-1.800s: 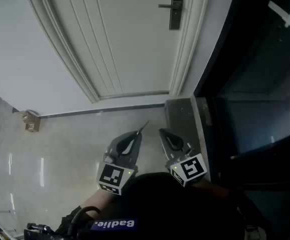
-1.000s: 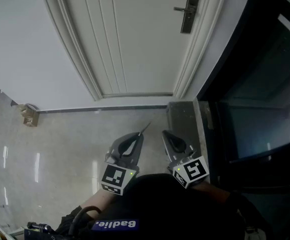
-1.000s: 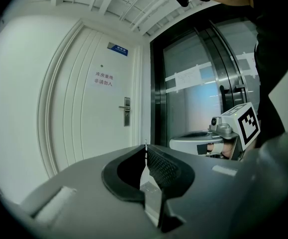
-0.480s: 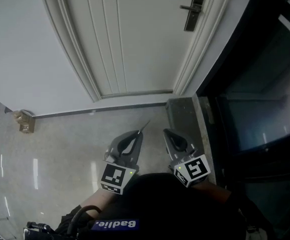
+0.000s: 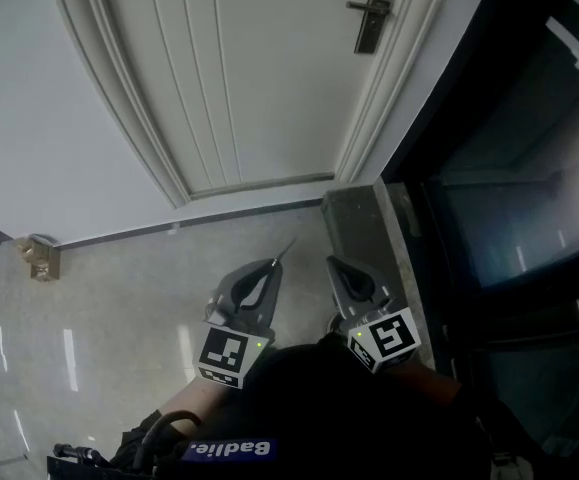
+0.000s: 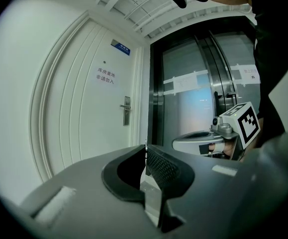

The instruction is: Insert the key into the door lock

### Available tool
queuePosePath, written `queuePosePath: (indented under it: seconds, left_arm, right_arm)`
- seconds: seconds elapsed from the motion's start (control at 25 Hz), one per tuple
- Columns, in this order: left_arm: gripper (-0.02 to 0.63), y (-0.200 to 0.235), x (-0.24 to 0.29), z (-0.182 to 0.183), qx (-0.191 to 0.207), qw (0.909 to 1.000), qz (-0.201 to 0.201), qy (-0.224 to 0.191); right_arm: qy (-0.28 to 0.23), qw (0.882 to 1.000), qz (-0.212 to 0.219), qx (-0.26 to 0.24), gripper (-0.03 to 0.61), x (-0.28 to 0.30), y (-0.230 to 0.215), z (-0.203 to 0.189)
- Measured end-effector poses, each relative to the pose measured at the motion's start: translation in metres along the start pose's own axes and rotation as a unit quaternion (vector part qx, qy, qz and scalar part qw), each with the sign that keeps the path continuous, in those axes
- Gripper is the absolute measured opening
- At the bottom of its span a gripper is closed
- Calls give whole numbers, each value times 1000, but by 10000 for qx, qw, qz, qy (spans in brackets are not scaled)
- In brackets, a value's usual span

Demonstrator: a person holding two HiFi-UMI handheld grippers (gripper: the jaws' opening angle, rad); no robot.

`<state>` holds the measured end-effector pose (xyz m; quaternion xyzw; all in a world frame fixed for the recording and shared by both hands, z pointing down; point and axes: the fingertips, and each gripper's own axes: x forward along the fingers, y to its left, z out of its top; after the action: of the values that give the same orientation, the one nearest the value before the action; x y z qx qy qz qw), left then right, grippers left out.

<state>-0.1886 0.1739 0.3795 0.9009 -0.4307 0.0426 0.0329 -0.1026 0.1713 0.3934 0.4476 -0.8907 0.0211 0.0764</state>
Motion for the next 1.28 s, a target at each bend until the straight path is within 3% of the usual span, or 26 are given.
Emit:
queuePosePath:
  seconds: [0.28,1.0,1.28]
  left_arm:
    - [31,3,33,15,83,9999,131,44]
    - [31,-1,214,53,453,9934,1022,240]
    - [31,6,238,50,465,9918,1142,343]
  right_arm:
    - [-106,9999,53,101,3,10,-36,8]
    - [-345,9959,768,336,3,60,-229,10]
    - [-243,9941,952,454,3,77,-245,-1]
